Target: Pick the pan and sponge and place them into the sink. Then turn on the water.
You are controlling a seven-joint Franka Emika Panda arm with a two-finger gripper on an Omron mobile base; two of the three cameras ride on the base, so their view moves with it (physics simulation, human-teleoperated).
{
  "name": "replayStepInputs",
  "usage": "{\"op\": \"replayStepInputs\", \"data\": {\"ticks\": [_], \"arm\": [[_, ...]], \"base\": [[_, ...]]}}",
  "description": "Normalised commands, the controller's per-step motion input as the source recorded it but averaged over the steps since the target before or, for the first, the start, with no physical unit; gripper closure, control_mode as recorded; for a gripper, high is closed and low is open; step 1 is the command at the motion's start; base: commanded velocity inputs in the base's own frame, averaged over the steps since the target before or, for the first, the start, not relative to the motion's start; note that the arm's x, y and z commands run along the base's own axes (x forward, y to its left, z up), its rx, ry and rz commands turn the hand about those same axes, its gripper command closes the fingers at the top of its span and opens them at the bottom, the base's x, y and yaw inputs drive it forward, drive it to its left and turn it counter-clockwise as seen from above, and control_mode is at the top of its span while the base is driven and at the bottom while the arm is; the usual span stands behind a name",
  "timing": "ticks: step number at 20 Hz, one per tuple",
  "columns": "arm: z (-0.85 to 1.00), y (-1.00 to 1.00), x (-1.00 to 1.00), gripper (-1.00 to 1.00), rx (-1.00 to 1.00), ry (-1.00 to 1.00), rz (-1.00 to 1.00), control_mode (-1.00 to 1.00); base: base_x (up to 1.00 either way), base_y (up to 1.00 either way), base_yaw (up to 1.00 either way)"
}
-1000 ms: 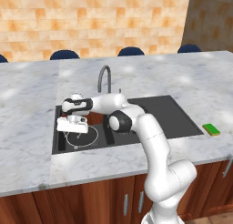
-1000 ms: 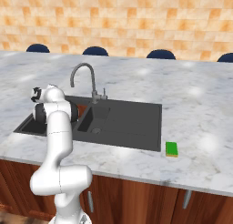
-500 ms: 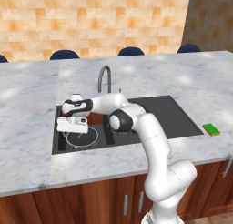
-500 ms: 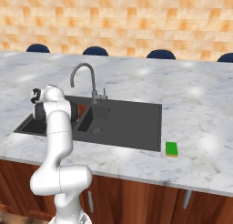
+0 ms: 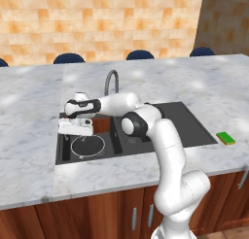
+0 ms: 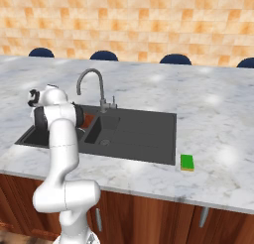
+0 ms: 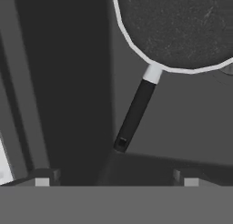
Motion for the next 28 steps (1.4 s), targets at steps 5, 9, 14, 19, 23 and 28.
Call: {"op": "replayStepInputs", "data": {"ticks": [5,9,14,19,23,28], "arm": [[0.24,-0.19,-0.30,-1.00,0.00,-0.12,-0.03,-1.00],[0.13,-0.23,-0.27,-1.00,-0.05,-0.18,-0.02,-1.00],[0.14,-0.31,-0.29,-1.00,-0.05,-0.15,-0.02,-1.00],[0.25,-0.39,-0.31,-1.00,-0.01,-0.05,-0.03,-1.00],[0.33,-0.41,-0.35,-1.00,0.00,0.00,-0.01,-1.00],[0.35,-0.43,-0.33,-1.00,-0.01,0.00,-0.01,-1.00]], "base": [[0.00,0.00,0.00],[0.00,0.00,0.00],[0.00,0.00,0.00],[0.00,0.00,0.00],[0.00,0.00,0.00],[0.00,0.00,0.00]]}}
